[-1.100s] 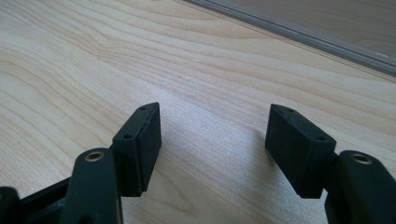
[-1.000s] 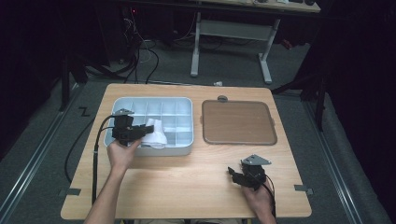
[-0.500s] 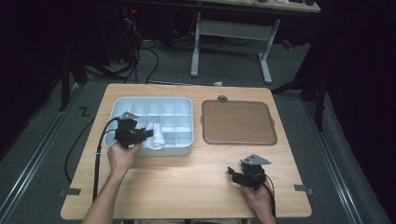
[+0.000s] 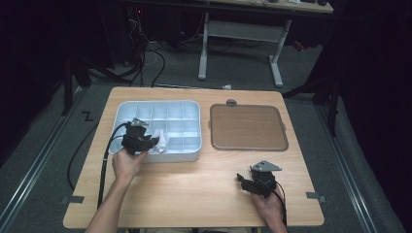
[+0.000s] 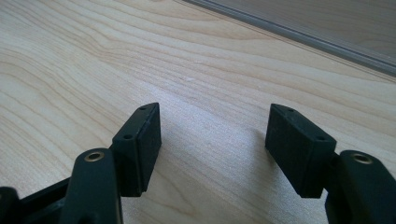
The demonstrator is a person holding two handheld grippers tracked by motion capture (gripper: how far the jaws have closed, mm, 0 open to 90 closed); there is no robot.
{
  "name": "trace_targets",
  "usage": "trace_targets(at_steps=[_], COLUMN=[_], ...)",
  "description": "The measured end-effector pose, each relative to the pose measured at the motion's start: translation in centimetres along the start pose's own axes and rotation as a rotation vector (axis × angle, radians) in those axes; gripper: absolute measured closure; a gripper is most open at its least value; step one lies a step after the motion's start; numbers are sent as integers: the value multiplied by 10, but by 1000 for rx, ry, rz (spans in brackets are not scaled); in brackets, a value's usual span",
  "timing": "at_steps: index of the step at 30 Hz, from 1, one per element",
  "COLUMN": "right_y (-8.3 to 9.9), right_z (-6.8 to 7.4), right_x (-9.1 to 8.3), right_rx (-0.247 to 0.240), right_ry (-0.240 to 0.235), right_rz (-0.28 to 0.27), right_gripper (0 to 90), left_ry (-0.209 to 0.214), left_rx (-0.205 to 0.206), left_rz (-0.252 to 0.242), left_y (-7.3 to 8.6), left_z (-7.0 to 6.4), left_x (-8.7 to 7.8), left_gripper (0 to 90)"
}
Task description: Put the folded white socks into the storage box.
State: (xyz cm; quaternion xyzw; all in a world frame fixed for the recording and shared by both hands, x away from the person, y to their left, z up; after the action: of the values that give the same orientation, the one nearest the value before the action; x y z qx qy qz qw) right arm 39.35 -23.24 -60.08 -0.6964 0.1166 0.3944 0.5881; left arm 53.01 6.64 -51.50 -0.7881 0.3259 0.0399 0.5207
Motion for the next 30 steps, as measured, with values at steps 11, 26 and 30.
trace_targets(at_steps=[11,26,30], right_y=[0,0,0], right_z=[0,0,0], right_x=[0,0,0], right_rx=[2,0,1], right_ry=[-5,-3,-4], right_rz=[0,-2,-2], right_gripper=[370,386,387], left_ry=[-37,-47,-50], left_rx=[82,115,116], left_rz=[47,134,116], left_y=[12,29,27], left_z=[1,5,4], left_x=[7,14,14], left_gripper=[748,739,714])
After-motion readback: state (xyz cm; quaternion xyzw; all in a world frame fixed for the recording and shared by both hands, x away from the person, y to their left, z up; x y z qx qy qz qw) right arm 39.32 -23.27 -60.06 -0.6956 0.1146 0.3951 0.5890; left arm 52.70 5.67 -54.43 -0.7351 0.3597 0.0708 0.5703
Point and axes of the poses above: each handheld gripper's, and its own axes: x roughly forward along the jaws, y roughly out of its underside, z roughly to its left, the point moved 10 cm from there along x, roughly forward along the jaws, and after that the axes turned 2 degrees about x, right-handed, at the moved point
